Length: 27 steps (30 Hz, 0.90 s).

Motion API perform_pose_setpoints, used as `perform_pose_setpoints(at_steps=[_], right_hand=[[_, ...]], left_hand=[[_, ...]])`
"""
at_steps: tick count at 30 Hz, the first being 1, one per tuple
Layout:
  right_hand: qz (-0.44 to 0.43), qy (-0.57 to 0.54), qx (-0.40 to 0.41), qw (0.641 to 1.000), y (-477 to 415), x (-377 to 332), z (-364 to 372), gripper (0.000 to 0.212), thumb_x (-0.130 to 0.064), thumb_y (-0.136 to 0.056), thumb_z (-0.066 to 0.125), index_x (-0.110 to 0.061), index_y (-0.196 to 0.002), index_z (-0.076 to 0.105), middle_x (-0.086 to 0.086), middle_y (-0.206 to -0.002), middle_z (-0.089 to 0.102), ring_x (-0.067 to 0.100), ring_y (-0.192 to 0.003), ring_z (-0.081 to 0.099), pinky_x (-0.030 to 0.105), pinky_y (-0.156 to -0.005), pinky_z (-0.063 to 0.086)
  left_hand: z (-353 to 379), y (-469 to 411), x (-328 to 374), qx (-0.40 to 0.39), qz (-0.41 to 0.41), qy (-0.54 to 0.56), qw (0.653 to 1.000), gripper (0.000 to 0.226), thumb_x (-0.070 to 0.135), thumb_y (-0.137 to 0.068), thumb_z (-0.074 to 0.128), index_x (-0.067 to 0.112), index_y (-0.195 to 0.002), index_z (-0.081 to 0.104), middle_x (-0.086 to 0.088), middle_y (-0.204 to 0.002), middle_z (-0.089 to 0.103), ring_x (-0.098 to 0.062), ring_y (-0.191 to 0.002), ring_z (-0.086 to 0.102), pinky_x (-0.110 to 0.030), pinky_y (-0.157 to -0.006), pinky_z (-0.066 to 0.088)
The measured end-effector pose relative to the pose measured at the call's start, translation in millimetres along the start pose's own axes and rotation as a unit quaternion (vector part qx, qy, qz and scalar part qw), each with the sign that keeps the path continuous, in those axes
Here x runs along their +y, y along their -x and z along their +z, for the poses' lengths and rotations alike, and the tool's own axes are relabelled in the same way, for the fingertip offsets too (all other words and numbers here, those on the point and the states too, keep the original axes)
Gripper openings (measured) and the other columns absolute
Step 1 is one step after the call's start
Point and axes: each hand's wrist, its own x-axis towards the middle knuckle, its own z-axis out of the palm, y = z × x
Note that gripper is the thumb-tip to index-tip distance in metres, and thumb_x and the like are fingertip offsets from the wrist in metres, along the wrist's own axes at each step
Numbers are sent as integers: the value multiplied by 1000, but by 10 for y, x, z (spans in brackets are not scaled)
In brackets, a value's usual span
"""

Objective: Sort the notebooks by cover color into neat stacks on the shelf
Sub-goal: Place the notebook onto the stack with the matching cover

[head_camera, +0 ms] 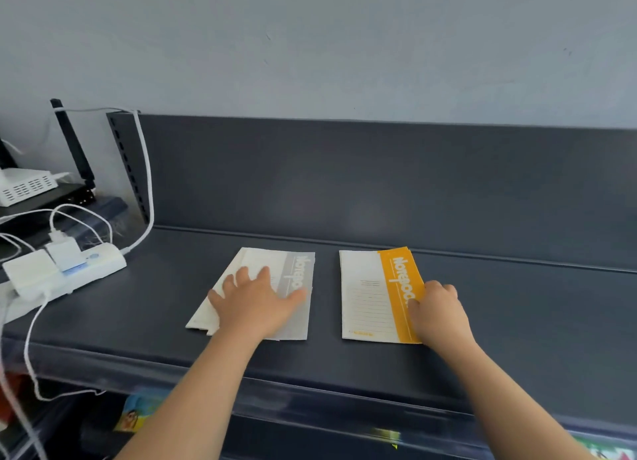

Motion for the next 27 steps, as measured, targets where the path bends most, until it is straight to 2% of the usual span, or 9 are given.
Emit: perform_pose_setpoints(at_steps=[2, 5, 10, 14, 18, 21, 23, 25, 27], right_hand=[[5, 2, -4, 1000, 1, 9, -22, 22, -23, -94, 45, -8, -110, 48, 7, -110, 49, 19, -73, 54, 31, -62, 44], [2, 1, -8, 1000, 10, 20, -55, 30, -31, -92, 50, -11, -114, 49, 4, -105, 55, 19, -79, 56, 32, -67, 48], [2, -29, -11, 1000, 51, 8, -63, 23, -35, -89, 57, -19, -103, 48, -6, -82, 53, 14, -73, 57, 31, -66, 53], [-3, -54, -15, 998, 103, -8, -92, 18, -34, -88, 60, -23, -94, 48, -10, -76, 52, 8, -65, 54, 24, -56, 46], [-6, -68, -11, 998, 115, -28, -93, 17, -34, -87, 61, -22, -91, 50, -9, -74, 52, 6, -62, 53, 21, -53, 44], [-6, -74, -3, 997, 106, -56, -52, 19, -33, -87, 62, -21, -96, 51, -9, -77, 53, 6, -64, 53, 20, -52, 43], [-6, -83, 5, 996, 95, -81, -25, 18, -32, -87, 61, -19, -98, 53, -8, -77, 54, 7, -66, 53, 21, -53, 44], [-3, -86, 15, 996, 85, -95, -5, 16, -30, -88, 60, -19, -98, 54, -9, -75, 53, 7, -63, 52, 20, -51, 42], [-2, -67, 24, 997, 90, -93, 4, 13, -31, -90, 58, -21, -95, 52, -10, -73, 52, 5, -61, 51, 19, -47, 39]], left_hand=[[54, 58, 90, -52, 16, -6, 998, 96, 80, -68, 43, 36, -149, 15, -4, -157, 9, -32, -144, 4, -57, -111, 4], [115, 18, 47, -64, 23, -31, 997, 84, 70, -69, 44, 41, -144, 22, -6, -156, 10, -35, -143, 1, -63, -110, 3], [109, -133, -131, -63, 25, -24, 997, 77, 62, -71, 42, 42, -143, 23, -6, -155, 11, -36, -143, -3, -65, -108, -2], [100, -189, -191, -54, 21, -27, 998, 78, 62, -75, 41, 41, -146, 19, -5, -157, 8, -35, -144, -5, -64, -109, -3], [94, -239, -232, -34, 28, -41, 998, 73, 61, -79, 38, 38, -147, 21, -3, -156, 13, -34, -144, 0, -63, -110, 1], [104, -240, -227, -10, 39, -59, 997, 67, 60, -85, 35, 33, -145, 28, -3, -154, 21, -31, -143, 4, -61, -111, 5], [120, -195, -163, 22, 54, -46, 997, 61, 59, -88, 36, 28, -140, 37, -2, -150, 31, -30, -142, 13, -57, -112, 10], [139, -118, -52, 70, 96, -8, 993, 50, 53, -91, 42, 22, -129, 50, -2, -139, 46, -28, -133, 33, -47, -108, 24], [162, -36, 82, 83, 135, 73, 985, 45, 46, -91, 49, 21, -129, 54, -1, -132, 54, -25, -122, 45, -37, -101, 37]])
